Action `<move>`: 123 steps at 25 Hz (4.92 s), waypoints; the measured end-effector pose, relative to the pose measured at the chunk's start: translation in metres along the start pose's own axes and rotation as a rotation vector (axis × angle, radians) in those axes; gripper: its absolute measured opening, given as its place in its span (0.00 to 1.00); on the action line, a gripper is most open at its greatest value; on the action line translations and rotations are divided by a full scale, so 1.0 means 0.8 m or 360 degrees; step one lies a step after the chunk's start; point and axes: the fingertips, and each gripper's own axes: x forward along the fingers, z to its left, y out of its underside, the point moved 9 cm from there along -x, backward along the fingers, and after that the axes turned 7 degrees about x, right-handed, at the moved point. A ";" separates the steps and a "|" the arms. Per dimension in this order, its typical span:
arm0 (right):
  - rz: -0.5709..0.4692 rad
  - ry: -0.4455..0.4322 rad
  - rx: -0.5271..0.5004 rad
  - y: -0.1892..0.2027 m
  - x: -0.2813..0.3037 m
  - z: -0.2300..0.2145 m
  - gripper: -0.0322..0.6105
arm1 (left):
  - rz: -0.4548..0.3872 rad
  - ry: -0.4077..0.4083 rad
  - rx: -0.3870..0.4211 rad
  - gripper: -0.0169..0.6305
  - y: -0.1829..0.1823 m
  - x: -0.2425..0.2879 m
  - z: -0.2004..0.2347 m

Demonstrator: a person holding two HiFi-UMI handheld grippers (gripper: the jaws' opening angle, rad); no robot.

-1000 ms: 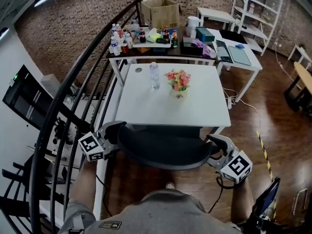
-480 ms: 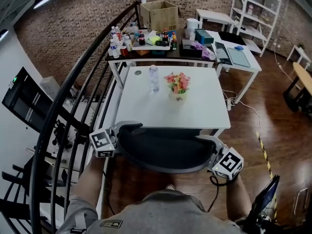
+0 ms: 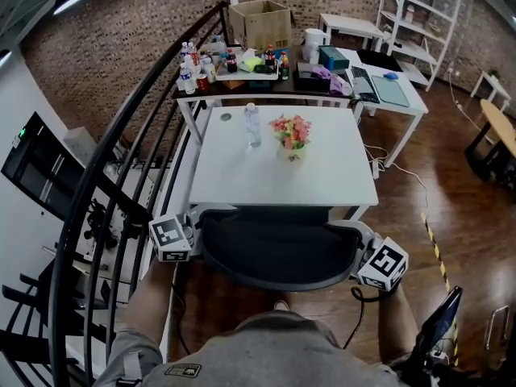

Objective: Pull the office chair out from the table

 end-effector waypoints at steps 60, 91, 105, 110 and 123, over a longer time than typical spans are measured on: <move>0.0082 -0.0172 0.0034 0.060 -0.178 0.316 0.32 | -0.0043 -0.0043 -0.0054 0.34 -0.039 -0.054 -0.386; 0.0061 -0.0144 0.0049 0.105 -0.288 0.505 0.32 | -0.0082 0.0068 -0.0019 0.31 -0.058 -0.077 -0.597; 0.0075 -0.0096 0.0084 0.117 -0.310 0.605 0.32 | -0.0123 0.0154 -0.0020 0.30 -0.058 -0.114 -0.675; 0.0067 -0.0098 0.0117 0.119 -0.321 0.630 0.31 | -0.0125 0.0165 -0.0027 0.29 -0.063 -0.121 -0.699; 0.0016 -0.0155 0.0097 0.142 -0.359 0.682 0.31 | -0.0154 0.0049 -0.0011 0.29 -0.065 -0.124 -0.781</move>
